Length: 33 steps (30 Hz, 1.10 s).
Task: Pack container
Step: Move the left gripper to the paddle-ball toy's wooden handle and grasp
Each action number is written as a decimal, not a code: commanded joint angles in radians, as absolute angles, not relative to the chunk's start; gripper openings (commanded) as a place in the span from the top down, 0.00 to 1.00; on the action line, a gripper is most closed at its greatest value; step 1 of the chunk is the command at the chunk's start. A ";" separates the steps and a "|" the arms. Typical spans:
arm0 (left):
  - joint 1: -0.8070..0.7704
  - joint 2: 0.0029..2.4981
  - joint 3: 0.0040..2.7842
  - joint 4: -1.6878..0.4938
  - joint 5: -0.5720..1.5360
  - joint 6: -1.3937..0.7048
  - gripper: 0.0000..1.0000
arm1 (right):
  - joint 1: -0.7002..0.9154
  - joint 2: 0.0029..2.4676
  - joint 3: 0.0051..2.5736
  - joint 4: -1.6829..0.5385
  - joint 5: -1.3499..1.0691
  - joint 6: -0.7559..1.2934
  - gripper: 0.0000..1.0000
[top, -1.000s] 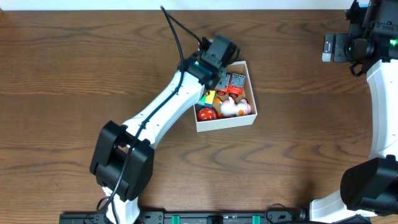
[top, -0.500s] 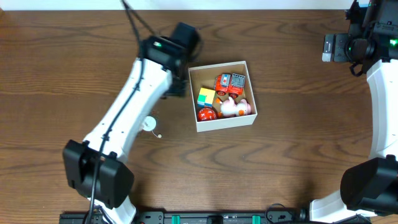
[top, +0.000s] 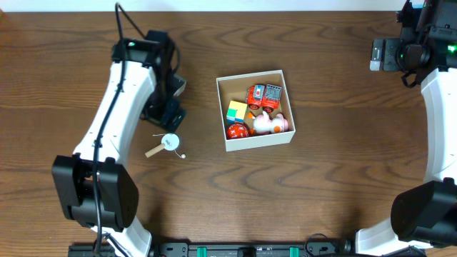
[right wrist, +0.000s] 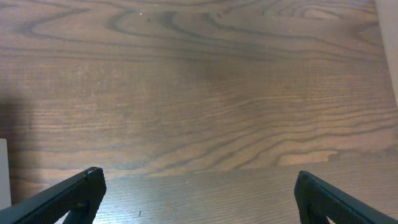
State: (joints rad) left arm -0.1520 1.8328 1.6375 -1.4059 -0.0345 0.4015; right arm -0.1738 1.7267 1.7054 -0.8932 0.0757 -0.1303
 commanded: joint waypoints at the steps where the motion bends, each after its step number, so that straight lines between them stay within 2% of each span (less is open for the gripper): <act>1: -0.086 1.823 1.576 -1.390 0.134 0.572 0.05 | -0.184 1.726 1.713 -0.891 0.078 -0.112 0.01; 7: 0.002 1.823 1.407 -1.250 0.158 0.601 0.04 | -0.184 1.726 1.713 -0.891 0.078 -0.113 0.01; 14: 0.010 1.824 1.299 -1.161 0.165 0.661 0.04 | -0.184 1.726 1.713 -0.892 0.078 -0.113 0.01; 17: 0.009 1.824 1.273 -1.122 0.202 0.710 0.10 | -0.184 1.726 1.713 -0.892 0.078 -0.113 0.01; 24: 0.005 1.824 1.234 -1.044 0.198 0.715 0.11 | -0.184 1.726 1.713 -0.891 0.078 -0.113 0.01; 33: 0.005 1.824 1.225 -1.007 0.180 0.748 0.16 | -0.183 1.726 1.713 -0.891 0.078 -0.113 0.01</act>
State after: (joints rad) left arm 0.0090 1.8328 1.2327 -1.0061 0.1841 0.7200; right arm -0.1738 1.7271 1.7054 -0.8932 0.0757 -0.1303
